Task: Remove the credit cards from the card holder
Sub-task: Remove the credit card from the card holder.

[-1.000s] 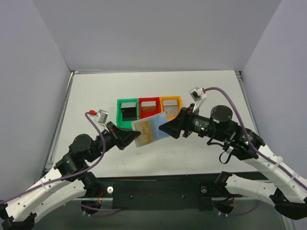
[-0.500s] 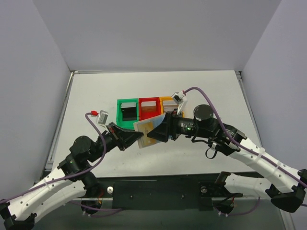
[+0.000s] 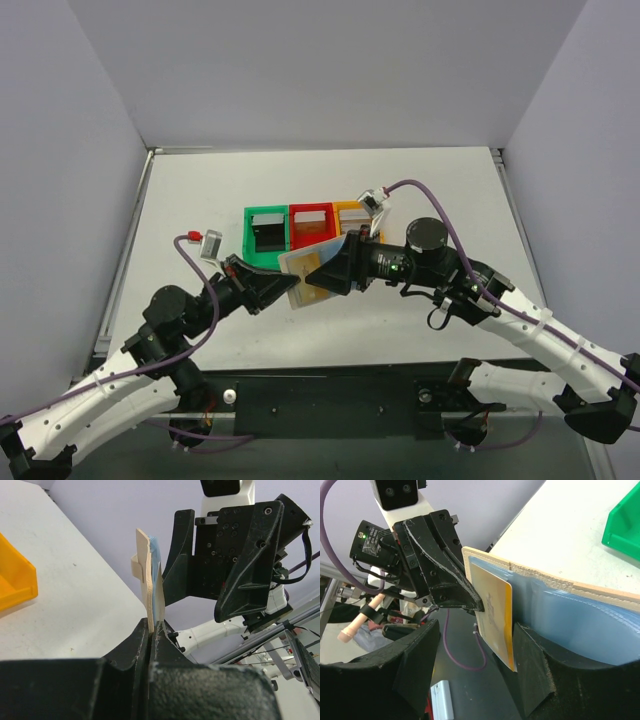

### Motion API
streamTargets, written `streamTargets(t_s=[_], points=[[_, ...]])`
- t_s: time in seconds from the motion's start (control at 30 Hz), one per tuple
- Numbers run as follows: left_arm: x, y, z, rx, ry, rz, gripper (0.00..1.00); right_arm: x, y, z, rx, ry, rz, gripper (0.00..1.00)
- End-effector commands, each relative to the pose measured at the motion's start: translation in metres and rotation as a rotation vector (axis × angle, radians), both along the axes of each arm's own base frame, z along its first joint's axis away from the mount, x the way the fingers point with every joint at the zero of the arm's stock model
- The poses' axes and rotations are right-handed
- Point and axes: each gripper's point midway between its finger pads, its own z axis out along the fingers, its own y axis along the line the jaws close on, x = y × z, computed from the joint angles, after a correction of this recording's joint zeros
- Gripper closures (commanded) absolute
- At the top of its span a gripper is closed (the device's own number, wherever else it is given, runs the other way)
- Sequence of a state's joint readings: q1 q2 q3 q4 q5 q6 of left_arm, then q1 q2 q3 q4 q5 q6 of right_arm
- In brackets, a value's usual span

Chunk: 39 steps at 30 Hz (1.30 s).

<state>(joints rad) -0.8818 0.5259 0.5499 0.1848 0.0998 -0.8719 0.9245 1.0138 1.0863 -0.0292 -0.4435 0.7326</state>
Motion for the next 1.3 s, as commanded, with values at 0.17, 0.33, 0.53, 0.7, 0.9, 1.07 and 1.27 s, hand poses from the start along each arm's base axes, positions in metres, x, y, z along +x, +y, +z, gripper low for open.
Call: streamTargets(t_s=[0.17,0.33,0.53,0.7,0.9,1.07,1.27], points=[[-0.007,0.001,0.028,-0.102,-0.049,-0.031,1.00,-0.020,0.012,0.023,0.126,-0.013,0.127,0.54],[-0.009,-0.001,0.032,-0.114,-0.048,-0.048,1.00,-0.020,0.015,0.019,0.123,0.007,0.135,0.56],[-0.009,-0.002,0.033,-0.121,-0.042,-0.056,1.00,-0.018,0.017,0.013,0.114,0.022,0.133,0.75],[-0.010,-0.002,0.034,-0.127,-0.037,-0.060,1.00,-0.016,0.016,0.009,0.102,0.030,0.126,0.91],[-0.010,0.000,0.035,-0.131,-0.036,-0.051,0.85,-0.013,0.015,0.004,0.091,0.040,0.110,1.00],[-0.010,0.005,0.034,-0.123,-0.035,-0.035,0.75,-0.008,0.011,0.006,0.096,0.038,0.090,1.00],[-0.011,0.010,0.034,-0.128,-0.038,-0.018,0.74,-0.006,0.009,0.006,0.099,0.040,0.085,1.00]])
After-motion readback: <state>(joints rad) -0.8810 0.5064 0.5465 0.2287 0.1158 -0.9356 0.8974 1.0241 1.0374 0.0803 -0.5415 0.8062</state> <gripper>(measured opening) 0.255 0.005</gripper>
